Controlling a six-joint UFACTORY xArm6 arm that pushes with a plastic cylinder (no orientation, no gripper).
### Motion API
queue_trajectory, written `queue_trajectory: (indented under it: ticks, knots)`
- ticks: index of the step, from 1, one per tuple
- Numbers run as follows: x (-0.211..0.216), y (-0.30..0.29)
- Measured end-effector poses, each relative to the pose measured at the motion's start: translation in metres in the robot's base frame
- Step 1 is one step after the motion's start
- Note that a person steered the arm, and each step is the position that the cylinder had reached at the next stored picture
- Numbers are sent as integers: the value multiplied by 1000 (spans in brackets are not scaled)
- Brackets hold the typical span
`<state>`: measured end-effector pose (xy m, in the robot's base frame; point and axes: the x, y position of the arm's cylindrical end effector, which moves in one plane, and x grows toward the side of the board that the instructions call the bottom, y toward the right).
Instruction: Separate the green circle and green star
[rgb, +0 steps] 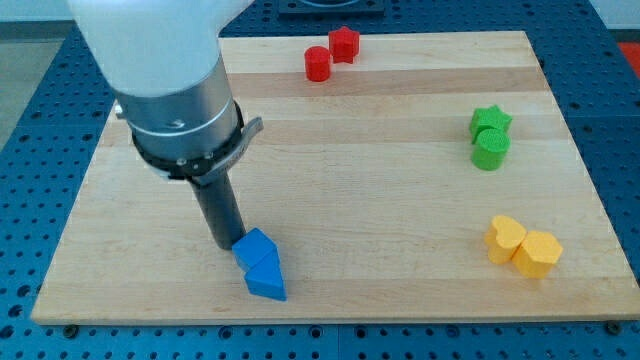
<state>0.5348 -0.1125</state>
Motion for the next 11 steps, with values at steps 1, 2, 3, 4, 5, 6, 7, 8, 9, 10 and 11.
queue_trajectory:
  ticks: [1, 2, 3, 4, 5, 6, 7, 8, 9, 10, 11]
  knots:
    - [-36, 29]
    - [-43, 125]
    - [-43, 230]
    - [-43, 239]
    - [-43, 243]
    - [-43, 279]
    - [-45, 337]
    - [-83, 388]
    - [-89, 391]
    - [-109, 378]
    - [-115, 374]
